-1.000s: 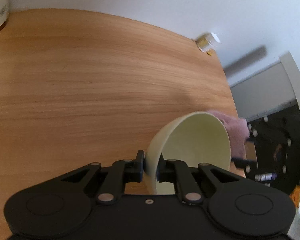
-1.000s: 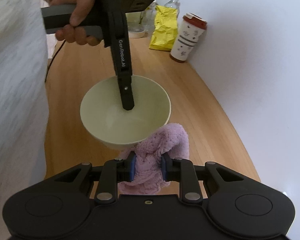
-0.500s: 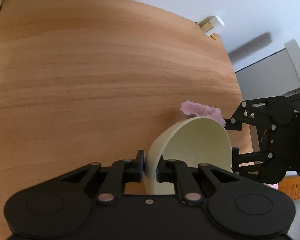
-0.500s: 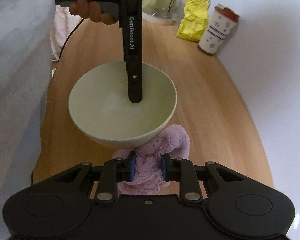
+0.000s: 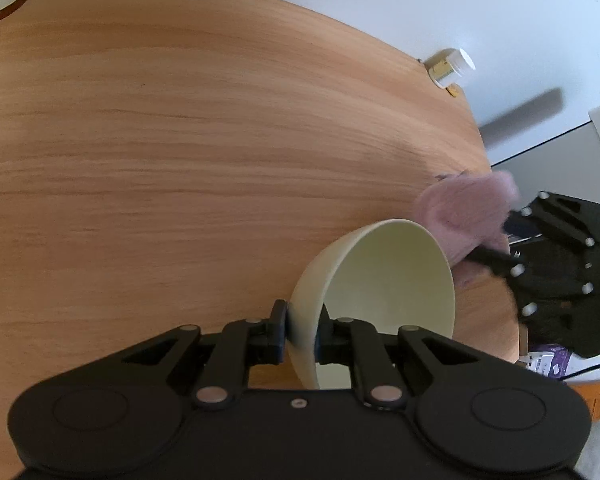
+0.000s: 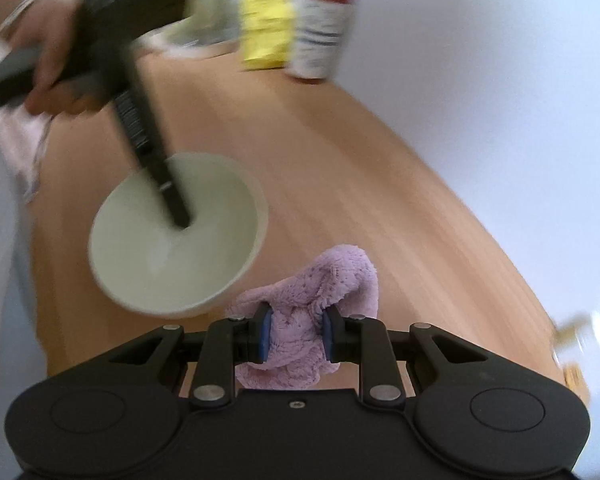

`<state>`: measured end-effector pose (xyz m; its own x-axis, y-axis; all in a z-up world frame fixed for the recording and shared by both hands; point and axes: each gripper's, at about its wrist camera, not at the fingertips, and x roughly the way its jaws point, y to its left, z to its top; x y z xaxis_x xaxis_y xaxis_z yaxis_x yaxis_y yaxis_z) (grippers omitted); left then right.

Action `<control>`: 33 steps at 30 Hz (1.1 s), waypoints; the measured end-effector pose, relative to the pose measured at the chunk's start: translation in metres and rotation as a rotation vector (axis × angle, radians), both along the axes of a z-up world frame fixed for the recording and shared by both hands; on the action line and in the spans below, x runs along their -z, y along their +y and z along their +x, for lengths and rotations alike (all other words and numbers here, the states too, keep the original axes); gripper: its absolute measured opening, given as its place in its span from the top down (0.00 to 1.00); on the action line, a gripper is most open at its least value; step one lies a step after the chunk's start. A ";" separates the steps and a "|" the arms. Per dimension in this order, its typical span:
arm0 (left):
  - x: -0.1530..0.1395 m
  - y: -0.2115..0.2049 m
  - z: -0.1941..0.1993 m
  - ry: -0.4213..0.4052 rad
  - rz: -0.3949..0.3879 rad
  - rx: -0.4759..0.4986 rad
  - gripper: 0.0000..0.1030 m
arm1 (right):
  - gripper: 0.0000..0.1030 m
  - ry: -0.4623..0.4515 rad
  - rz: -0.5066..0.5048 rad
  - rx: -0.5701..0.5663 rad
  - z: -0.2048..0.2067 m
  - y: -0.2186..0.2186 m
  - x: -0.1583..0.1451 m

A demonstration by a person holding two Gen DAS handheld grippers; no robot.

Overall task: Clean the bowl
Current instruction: 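Move the pink towel into the bowl with the right tool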

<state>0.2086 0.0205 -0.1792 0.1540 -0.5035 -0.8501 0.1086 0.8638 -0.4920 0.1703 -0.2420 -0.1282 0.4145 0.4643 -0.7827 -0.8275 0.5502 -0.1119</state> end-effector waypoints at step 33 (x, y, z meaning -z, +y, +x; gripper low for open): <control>-0.023 0.017 -0.025 -0.091 0.073 -0.020 0.51 | 0.68 0.132 0.286 0.162 -0.017 0.037 -0.026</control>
<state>0.1832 0.0374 -0.1557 0.2414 -0.4368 -0.8665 0.1319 0.8994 -0.4166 0.1534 -0.2049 -0.1023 0.4048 0.6087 -0.6824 -0.7240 0.6692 0.1674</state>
